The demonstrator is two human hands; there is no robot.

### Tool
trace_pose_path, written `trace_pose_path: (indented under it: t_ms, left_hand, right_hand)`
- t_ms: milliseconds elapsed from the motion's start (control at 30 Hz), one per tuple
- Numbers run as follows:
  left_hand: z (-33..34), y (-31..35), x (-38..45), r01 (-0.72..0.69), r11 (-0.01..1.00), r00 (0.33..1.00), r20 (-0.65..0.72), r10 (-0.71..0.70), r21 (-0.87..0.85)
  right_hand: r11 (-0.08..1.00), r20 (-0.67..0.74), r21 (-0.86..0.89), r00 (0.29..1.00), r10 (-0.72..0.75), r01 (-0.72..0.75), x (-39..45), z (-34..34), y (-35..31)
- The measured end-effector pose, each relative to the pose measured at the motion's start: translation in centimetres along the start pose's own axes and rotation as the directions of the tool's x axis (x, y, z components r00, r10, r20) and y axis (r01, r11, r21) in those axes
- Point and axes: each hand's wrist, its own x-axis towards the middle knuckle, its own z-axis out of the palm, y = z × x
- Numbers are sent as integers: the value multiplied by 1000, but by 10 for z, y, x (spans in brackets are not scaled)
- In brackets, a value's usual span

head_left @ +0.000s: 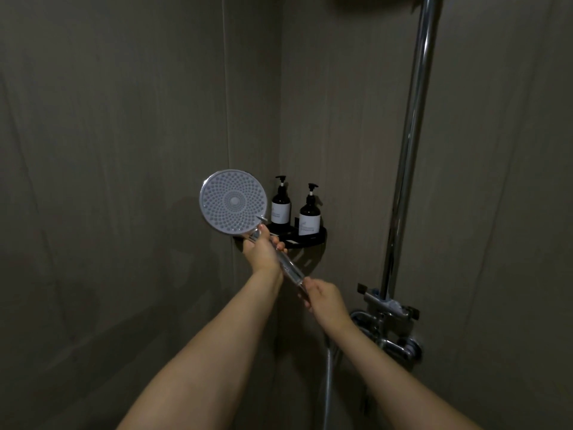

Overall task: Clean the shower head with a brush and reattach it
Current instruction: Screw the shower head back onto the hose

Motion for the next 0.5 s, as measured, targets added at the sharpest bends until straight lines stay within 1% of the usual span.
trace_pose_path:
  t_ms: [67, 133, 167, 233, 333, 400, 467, 500]
  left_hand:
    - [-1, -1, 0, -5, 1000, 1000, 5, 5, 4]
    - [-2, -1, 0, -6, 1000, 1000, 9, 6, 15]
    - [-3, -1, 0, -3, 1000, 1000, 6, 3, 14]
    - [-3, 1, -1, -1, 1000, 1000, -6, 1, -1]
    - [-3, 5, -2, 3, 1000, 1000, -10, -3, -15]
    - [-2, 4, -2, 9, 1000, 1000, -9, -9, -13]
    - [-2, 2, -3, 6, 1000, 1000, -2, -6, -8]
    - [-3, 2, -4, 0, 1000, 1000, 1, 0, -5]
  right_hand:
    - [999, 60, 48, 998, 19, -22, -2, -1, -3]
    - [999, 95, 44, 995, -6, 2, -4, -2, -2]
    - [1000, 87, 20, 996, -22, 20, -3, -3, 3]
    - [998, 20, -17, 998, -53, 53, -3, -2, 4]
    - [995, -55, -25, 994, -100, 99, -4, 1, 1]
    - [998, -56, 40, 997, -52, 55, -3, 1, 0]
    - [994, 8, 106, 1000, -2, 2, -4, -1, -2]
    - [995, 41, 95, 999, -12, 8, -5, -2, -2]
